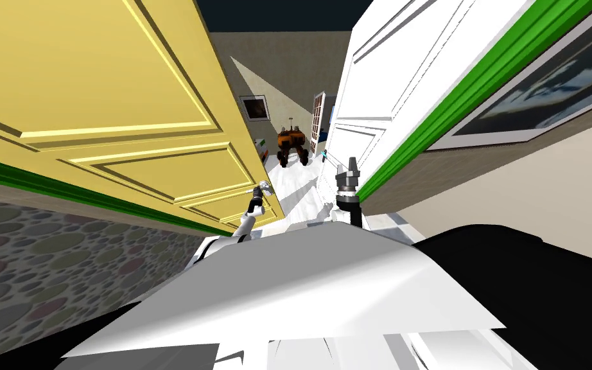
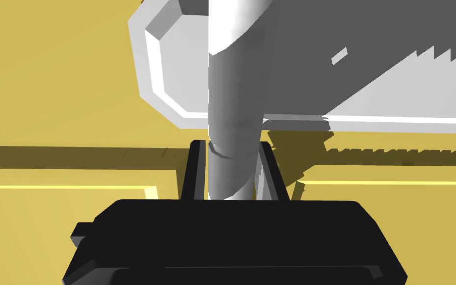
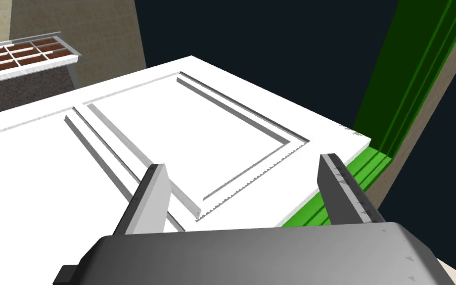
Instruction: Push the door open
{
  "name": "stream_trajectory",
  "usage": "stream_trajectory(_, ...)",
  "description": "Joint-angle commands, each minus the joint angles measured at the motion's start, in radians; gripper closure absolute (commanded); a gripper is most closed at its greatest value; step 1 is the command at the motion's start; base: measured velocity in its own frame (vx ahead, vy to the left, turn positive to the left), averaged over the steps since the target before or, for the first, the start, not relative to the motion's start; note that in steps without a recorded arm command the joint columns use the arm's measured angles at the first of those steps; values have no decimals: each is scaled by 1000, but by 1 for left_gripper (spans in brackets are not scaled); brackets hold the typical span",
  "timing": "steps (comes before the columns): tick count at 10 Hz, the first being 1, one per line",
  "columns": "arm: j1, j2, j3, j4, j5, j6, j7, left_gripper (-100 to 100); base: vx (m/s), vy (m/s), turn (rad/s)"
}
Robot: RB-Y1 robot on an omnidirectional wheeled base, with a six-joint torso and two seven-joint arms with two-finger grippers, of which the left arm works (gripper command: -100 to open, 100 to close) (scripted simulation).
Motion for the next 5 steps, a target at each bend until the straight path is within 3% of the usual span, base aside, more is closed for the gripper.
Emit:
stream_trajectory(1, 5, 23, 25, -8, 8, 2, -4, 100, 195, -105, 53)
stream_trajectory(4, 8, 40, 63, 0, 19, 0, -15, 100, 186, -112, 93)
stream_trajectory(5, 8, 40, 63, 0, 19, 0, -15, 100, 146, -81, 35)
